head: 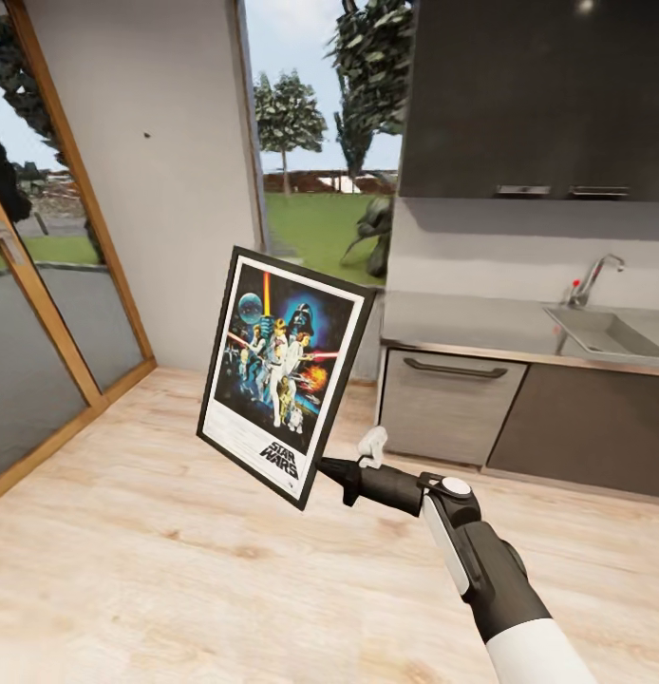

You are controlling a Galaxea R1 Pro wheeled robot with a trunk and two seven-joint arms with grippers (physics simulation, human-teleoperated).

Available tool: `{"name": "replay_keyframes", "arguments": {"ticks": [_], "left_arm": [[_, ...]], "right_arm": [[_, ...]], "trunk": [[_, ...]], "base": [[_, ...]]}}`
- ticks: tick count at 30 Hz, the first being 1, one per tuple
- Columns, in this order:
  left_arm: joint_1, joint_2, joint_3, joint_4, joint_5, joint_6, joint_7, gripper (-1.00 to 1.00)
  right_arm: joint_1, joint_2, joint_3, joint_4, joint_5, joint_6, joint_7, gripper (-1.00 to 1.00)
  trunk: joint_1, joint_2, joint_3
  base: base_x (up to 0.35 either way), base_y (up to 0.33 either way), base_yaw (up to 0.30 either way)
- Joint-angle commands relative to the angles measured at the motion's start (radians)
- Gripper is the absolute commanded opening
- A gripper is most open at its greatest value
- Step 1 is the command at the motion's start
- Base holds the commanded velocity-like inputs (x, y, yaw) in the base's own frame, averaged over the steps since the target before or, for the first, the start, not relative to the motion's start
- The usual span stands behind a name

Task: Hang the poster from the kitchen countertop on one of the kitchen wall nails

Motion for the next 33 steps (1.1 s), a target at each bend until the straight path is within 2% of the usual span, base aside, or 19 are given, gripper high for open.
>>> {"name": "replay_keyframes", "arguments": {"ticks": [1, 15, 33], "left_arm": [[0.0, -0.001, 0.004, -0.002, -0.004, 0.008, -0.006, 1.0], [0.0, -0.001, 0.004, -0.002, -0.004, 0.008, -0.007, 1.0], [0.0, -0.001, 0.003, -0.003, -0.004, 0.009, -0.006, 1.0]], "right_arm": [[-0.001, 0.0, 0.0, 0.0, -0.01, 0.011, 0.001, -1.0], [-0.001, 0.001, 0.0, 0.0, -0.008, 0.011, 0.0, -1.0], [-0.001, 0.002, 0.0, 0.001, -0.007, 0.011, -0.001, -1.0]], "trunk": [[0.001, -0.002, -0.002], [0.001, -0.002, -0.002], [0.001, -0.002, -0.009]], "base": [[0.071, 0.294, 0.025], [0.083, 0.294, 0.023], [0.154, 0.288, 0.246]]}}
